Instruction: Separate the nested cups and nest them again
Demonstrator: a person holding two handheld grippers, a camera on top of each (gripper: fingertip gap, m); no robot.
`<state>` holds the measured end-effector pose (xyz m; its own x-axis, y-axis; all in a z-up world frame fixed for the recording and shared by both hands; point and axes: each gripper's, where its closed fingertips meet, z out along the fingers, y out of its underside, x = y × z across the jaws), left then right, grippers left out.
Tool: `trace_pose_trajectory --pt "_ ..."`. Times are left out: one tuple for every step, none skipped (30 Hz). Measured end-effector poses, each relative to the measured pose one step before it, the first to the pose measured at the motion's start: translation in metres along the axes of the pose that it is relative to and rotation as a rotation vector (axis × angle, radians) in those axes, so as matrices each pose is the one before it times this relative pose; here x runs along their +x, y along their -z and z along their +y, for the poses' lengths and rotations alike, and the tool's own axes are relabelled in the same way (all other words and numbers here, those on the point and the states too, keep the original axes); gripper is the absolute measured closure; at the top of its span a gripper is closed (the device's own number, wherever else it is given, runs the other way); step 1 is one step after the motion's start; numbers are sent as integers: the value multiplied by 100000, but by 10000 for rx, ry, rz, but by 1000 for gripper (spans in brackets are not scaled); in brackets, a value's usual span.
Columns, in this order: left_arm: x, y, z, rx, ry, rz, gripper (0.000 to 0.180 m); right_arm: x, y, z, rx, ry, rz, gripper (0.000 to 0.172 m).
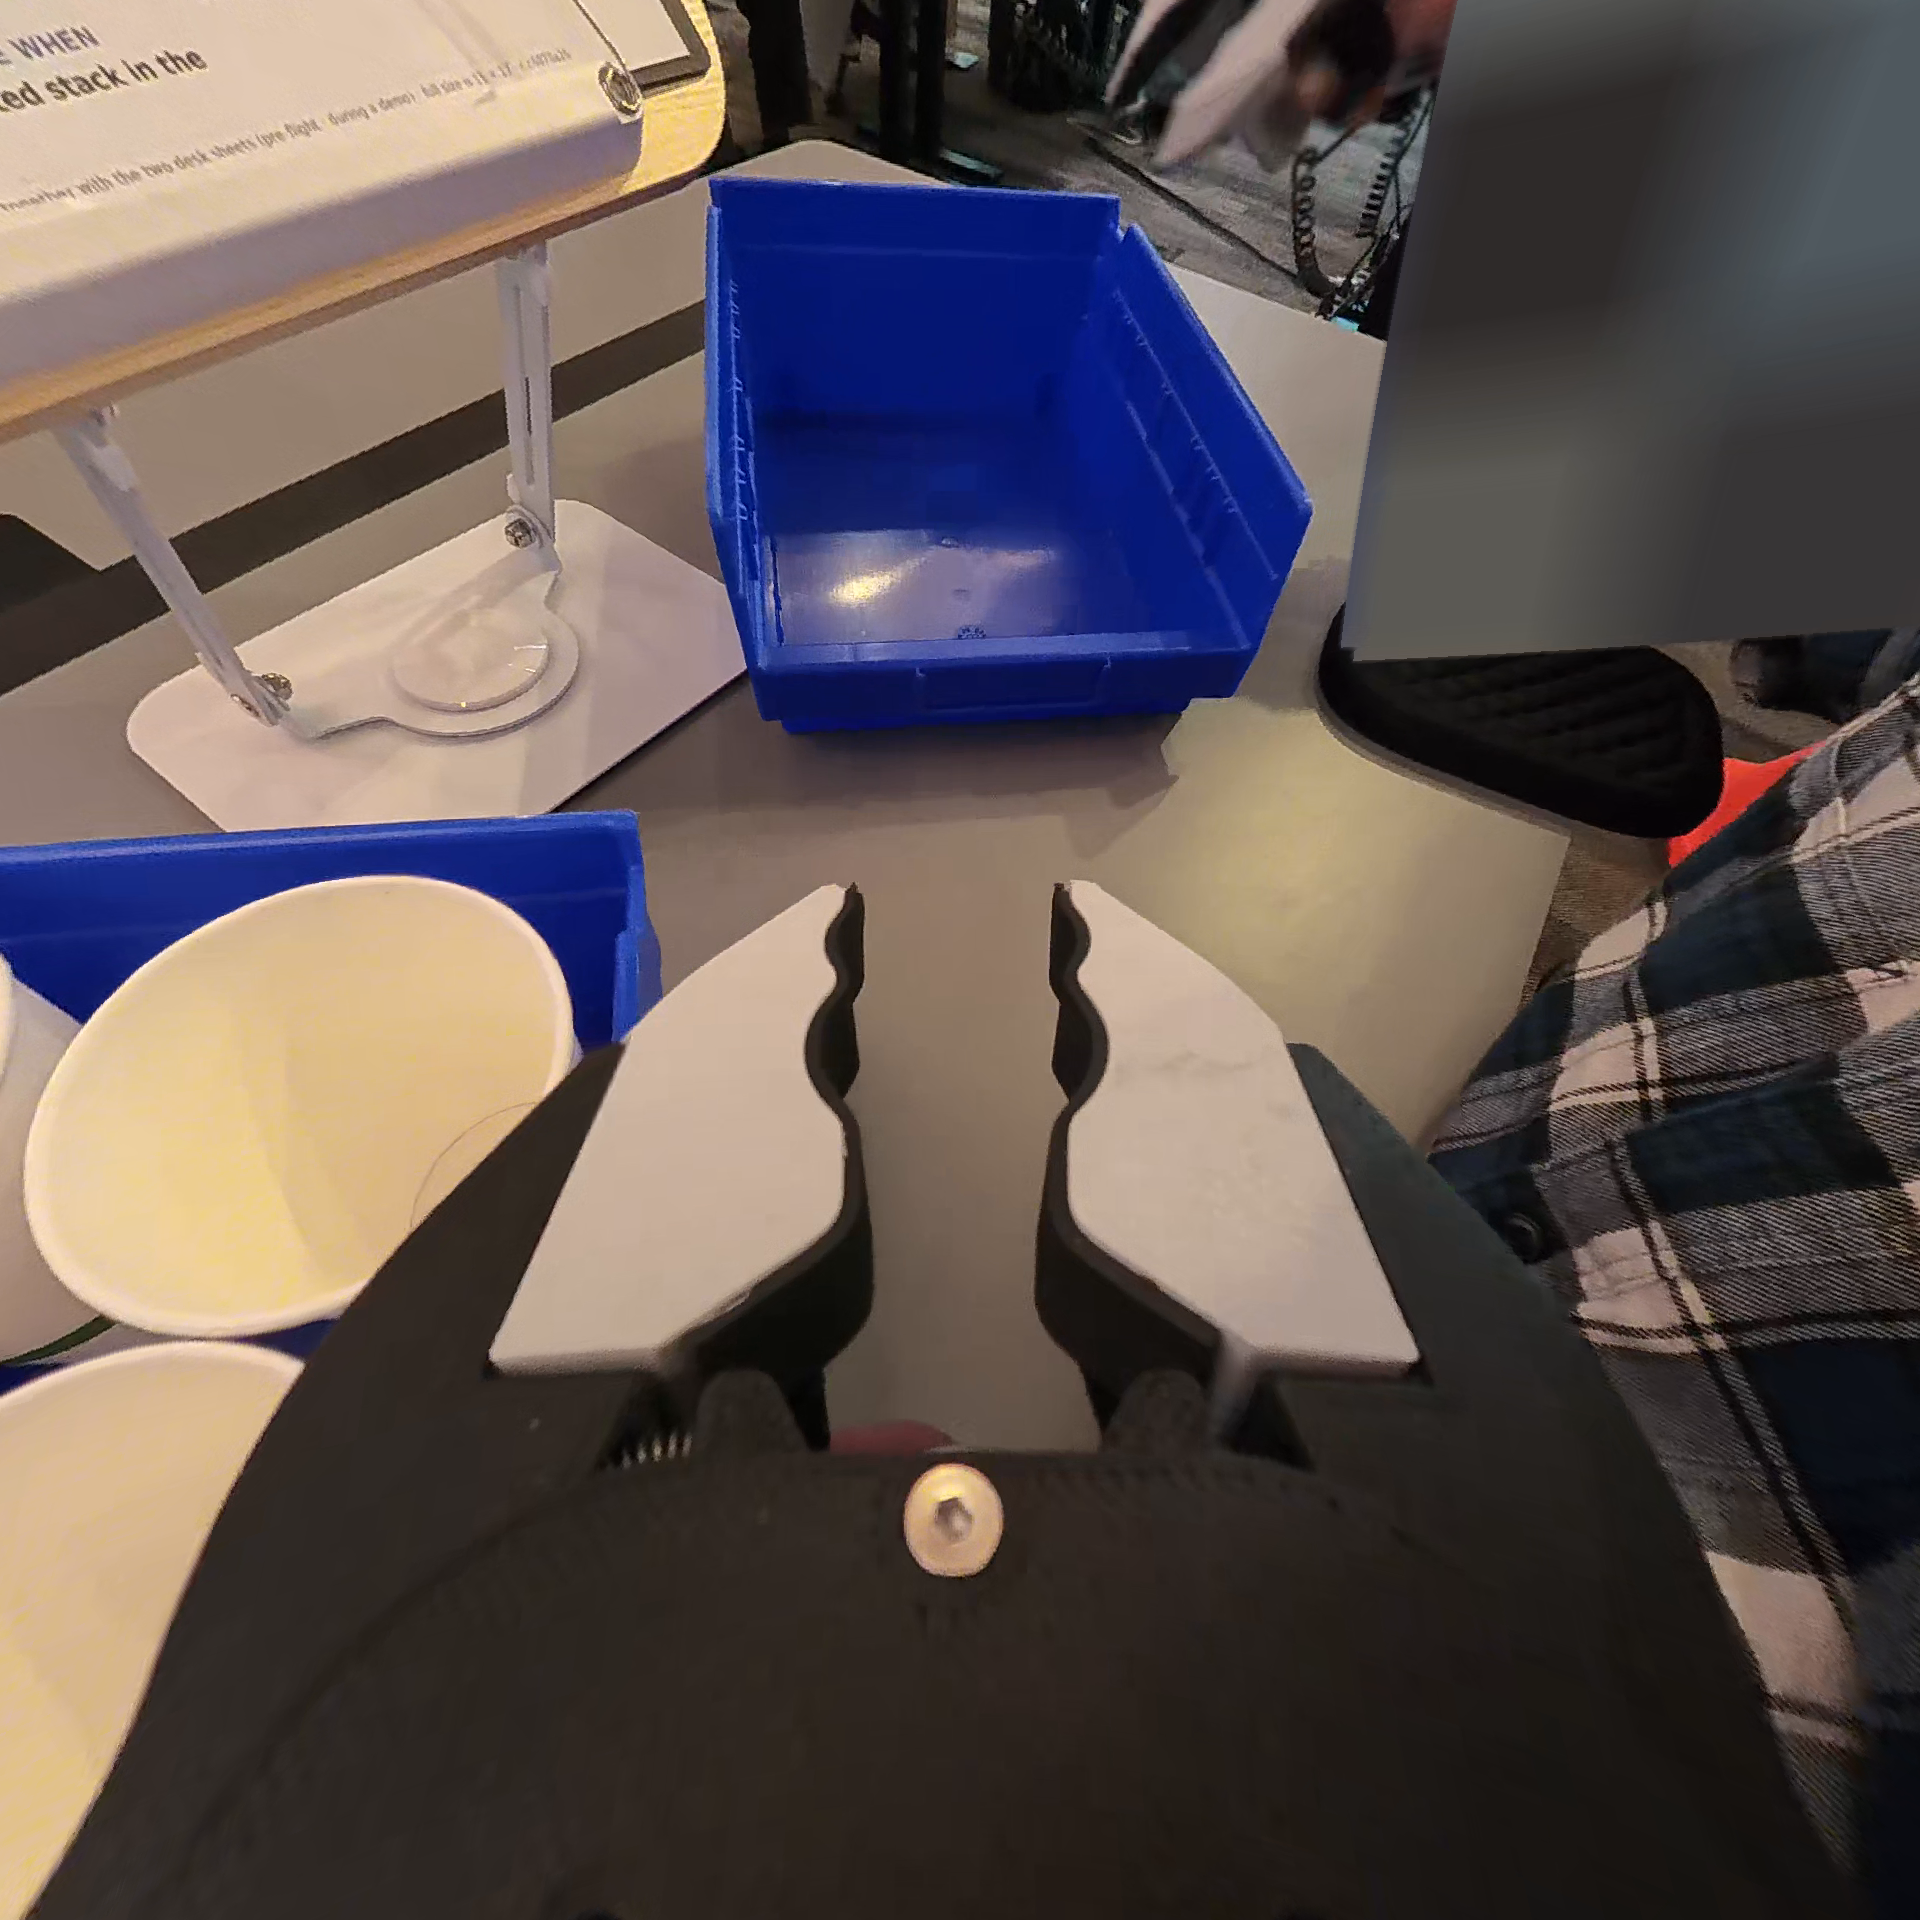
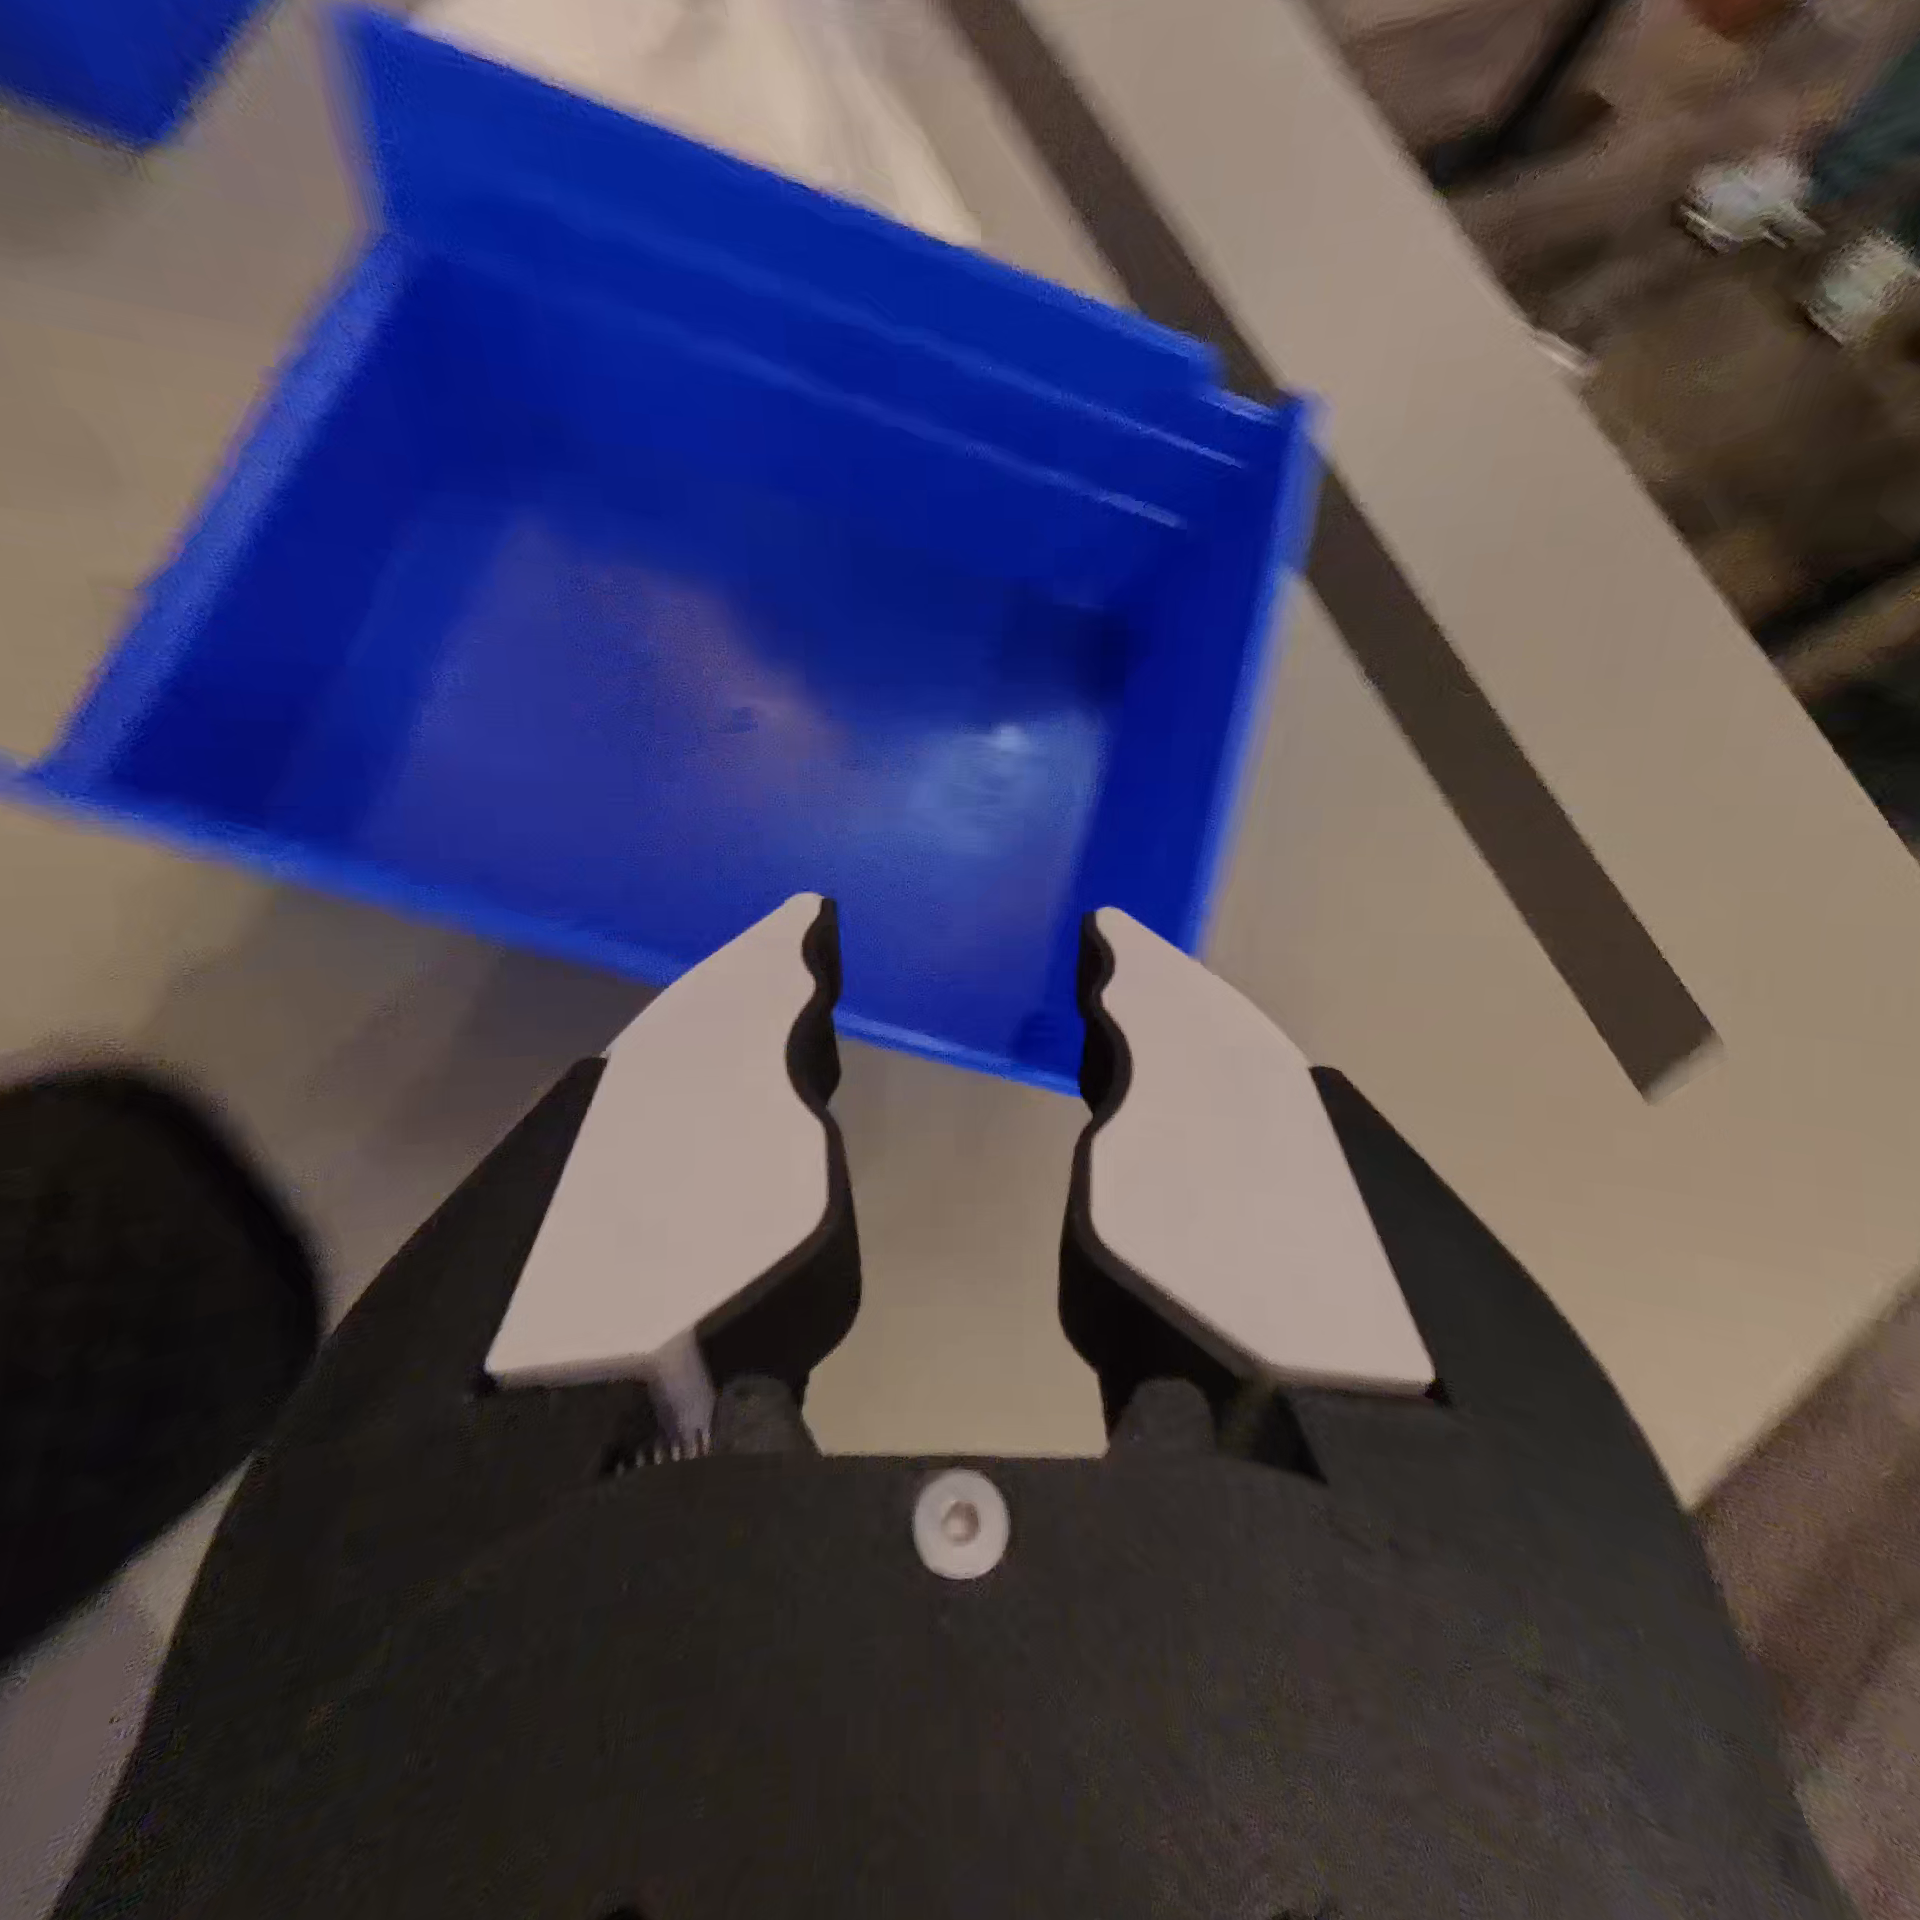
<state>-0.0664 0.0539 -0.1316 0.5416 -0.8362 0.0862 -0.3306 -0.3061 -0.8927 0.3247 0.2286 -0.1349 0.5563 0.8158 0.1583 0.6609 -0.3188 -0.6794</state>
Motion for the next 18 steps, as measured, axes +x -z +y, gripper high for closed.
trace_pose_trajectory --pt "57 -113 7 -4 -14 22 146 1534 -803 466 -431 -329 552 131" --pt "78 -97 49 -23 -41 13 146 968 -1036 506 -482 -117 350 130" --pt "74 -51 68 -28 -52 -8 145 865 -1106 653 -608 -138 339 130" --pt "41 17 89 -25 -61 -47 144 880 -1053 740 -695 8 385 126" --pt "8 87 119 -19 -81 -77 144 342 -940 538 -531 139 83 124" --pt "-25 117 168 -36 -78 -80 143 -246 -744 400 -443 -42 -356 127" --pt "-8 120 228 -53 -54 -46 143 -143 -397 22 -218 -131 -350 136" --pt "-10 122 217 -30 -20 -26 143 273 -163 -263 -12 56 -8 137" --pt "8 122 132 24 10 -7 143 70 -143 -42 -150 284 -86 152" --pt "39 97 94 48 37 43 143 -72 -119 -82 -140 183 -214 158" --pt "60 54 98 29 45 71 143 228 -73 -73 -129 165 -81 159" --pt "51 10 106 9 26 63 143 321 -80 -33 -137 128 -60 159" --pt "33 -34 101 4 -3 51 143 417 -76 15 -181 84 -36 159" --pt "101 -51 94 4 -19 76 143 544 -92 21 -190 241 71 159" --pt "200 -59 44 23 -43 115 143 662 -128 5 -190 298 156 158" --pt "205 -69 38 28 -63 92 143 715 -156 17 -210 204 128 158" --pt "168 -75 67 6 -70 60 143 692 -176 -24 -184 353 94 157" --pt "185 -87 112 -24 -74 65 143 691 -191 -55 -152 363 43 157"
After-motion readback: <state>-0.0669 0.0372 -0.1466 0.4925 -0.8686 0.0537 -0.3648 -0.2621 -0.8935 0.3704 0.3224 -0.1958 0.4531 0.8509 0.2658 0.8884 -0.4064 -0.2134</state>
